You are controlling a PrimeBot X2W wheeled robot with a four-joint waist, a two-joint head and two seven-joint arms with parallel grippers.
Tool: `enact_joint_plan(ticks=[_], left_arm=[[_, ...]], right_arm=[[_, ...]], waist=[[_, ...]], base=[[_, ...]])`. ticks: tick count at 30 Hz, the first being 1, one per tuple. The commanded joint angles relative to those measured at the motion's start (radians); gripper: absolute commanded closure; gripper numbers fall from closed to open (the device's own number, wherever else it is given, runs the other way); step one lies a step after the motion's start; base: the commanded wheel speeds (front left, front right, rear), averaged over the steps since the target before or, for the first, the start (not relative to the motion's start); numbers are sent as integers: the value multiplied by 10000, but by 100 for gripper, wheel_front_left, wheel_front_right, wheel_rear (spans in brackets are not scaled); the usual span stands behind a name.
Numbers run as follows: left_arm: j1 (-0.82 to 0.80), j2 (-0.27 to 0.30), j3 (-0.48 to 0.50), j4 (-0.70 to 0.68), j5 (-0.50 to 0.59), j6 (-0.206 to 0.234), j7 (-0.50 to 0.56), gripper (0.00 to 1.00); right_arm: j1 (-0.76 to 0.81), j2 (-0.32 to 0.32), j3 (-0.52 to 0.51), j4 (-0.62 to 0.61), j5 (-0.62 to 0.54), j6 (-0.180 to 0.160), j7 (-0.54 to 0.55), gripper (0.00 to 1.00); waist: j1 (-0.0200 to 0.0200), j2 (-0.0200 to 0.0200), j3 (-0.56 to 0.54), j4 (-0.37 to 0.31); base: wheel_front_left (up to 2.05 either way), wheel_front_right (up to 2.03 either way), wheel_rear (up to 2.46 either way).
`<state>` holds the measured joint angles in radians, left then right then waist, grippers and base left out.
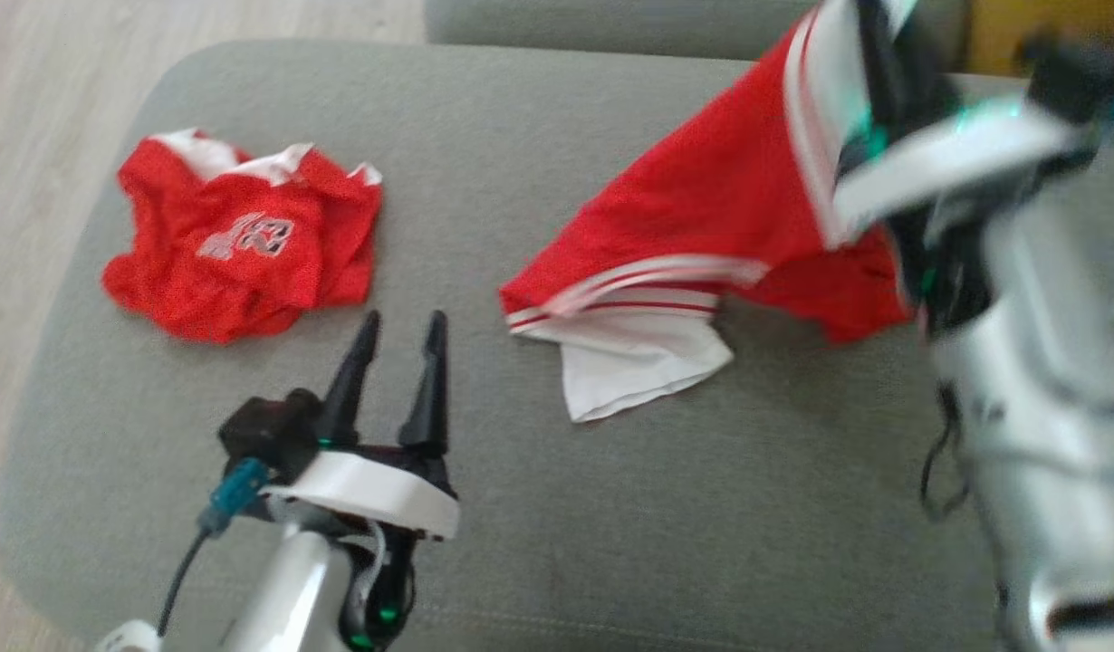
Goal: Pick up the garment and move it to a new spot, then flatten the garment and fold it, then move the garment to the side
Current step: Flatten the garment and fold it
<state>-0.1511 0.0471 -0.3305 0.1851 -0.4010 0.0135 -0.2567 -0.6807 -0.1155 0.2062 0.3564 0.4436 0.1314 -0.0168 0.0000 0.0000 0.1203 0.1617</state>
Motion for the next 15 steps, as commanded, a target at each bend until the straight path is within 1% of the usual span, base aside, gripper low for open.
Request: enact_joint_plan(ticks=[1, 5, 8, 9, 10, 11, 15], left_arm=[[-578, 32, 52, -411, -140, 15, -51, 0], [-724, 32, -634, -517, -499, 120, -51, 0], [-794, 32, -1087, -540, -632, 186, -51, 0], [-819, 32, -1192, -545, -689, 211, -51, 0], [-840, 32, -1253, -556, -739, 245, -51, 0], [-864, 32, -1321, -568, -773, 268, -51, 0], [-937, 32, -1489, -594, -848, 336, -51, 0]], right_arm=[[-979, -43, 2, -5, -167, -7, 210, 100], [-2657, -279, -154, 1260, -539, -7, 423, 100], [-3752, -445, -210, 2548, -906, -7, 359, 100], [-4062, -547, -178, 3058, -1122, -7, 377, 89], [-4330, -642, -82, 3553, -1376, -7, 354, 11], [-4582, -716, -25, 4076, -1574, -7, 359, 0], [-5253, -1014, 752, 5887, -2413, -7, 621, 0]], waist=[[0, 0, 291, 575], [0, 0, 648, 1401], [0, 0, 932, 1955], [0, 0, 1022, 2123], [0, 0, 1080, 2243], [0, 0, 1154, 2373], [0, 0, 1369, 2669]], base=[[0, 0, 0], [0, 0, 0], [0, 0, 0], [0, 0, 0], [0, 0, 0], [0, 0, 0], [0, 0, 0]])
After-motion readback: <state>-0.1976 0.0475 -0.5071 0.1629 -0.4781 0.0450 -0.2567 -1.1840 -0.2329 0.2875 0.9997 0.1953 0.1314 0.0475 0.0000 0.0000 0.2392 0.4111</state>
